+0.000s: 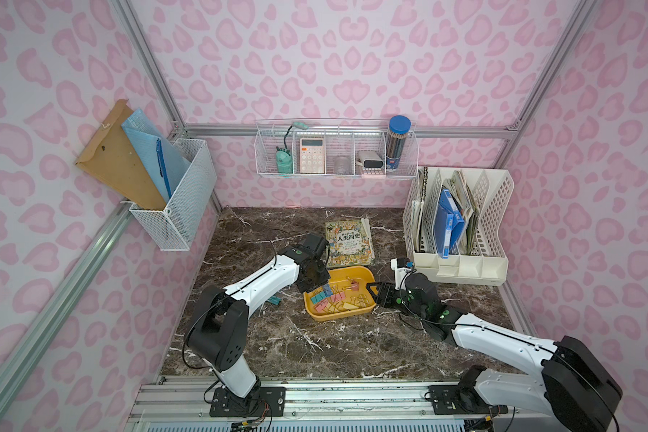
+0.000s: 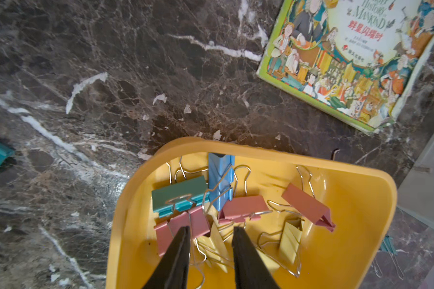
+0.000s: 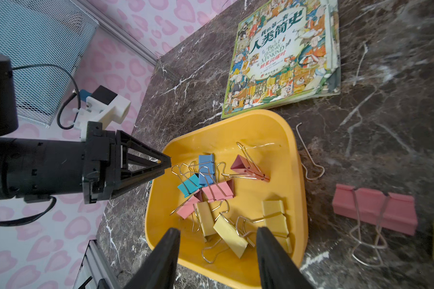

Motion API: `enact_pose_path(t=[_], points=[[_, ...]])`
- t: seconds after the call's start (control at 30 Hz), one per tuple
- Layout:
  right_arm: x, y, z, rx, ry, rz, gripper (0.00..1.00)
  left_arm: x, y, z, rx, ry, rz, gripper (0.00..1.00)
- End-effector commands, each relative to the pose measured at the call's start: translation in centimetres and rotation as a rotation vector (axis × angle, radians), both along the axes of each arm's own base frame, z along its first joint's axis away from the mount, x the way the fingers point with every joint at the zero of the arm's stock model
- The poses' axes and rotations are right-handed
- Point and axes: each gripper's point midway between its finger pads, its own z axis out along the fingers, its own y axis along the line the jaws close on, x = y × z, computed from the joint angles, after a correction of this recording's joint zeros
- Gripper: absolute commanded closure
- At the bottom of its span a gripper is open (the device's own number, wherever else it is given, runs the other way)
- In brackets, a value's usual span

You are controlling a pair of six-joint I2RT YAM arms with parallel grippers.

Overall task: Take out the binder clips from the storage box
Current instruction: Pick up the binder clip from the storage box.

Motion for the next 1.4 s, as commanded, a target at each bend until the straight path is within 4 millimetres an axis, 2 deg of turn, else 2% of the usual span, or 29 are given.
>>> enact_pose_path(t=[0.0, 0.33, 0.5, 0.8, 1.07, 1.27, 1.37], points=[[-0.1, 1.0, 0.6, 0.03, 0.002, 0.038, 0.47, -0.4, -0.6, -0.4, -0.024, 0.032, -0.011, 0.7], [0.0, 1.9, -0.1, 0.024, 0.044, 0.07, 0.47, -0.2, -0.3, -2.2, 0.01, 0.076, 0.017, 0.71], [0.1, 2.0, -0.1, 0.024, 0.048, 0.065, 0.47, 0.3, -1.0, -2.4, -0.02, 0.063, -0.001, 0.73], [0.1, 2.0, -0.4, 0.024, 0.063, 0.059, 0.47, 0.7, -1.5, -2.8, -0.029, 0.062, -0.016, 0.84], [0.1, 2.0, -0.7, 0.017, 0.076, 0.06, 0.47, 0.9, -1.7, -2.3, -0.046, 0.045, -0.018, 0.93], [0.0, 1.9, -0.5, 0.019, 0.075, 0.056, 0.47, 1.5, -2.0, -1.1, -0.067, -0.001, -0.02, 1.0], [0.0, 1.8, -0.6, 0.018, 0.079, 0.052, 0.47, 1.9, -2.6, -0.2, -0.093, -0.027, -0.045, 1.0]])
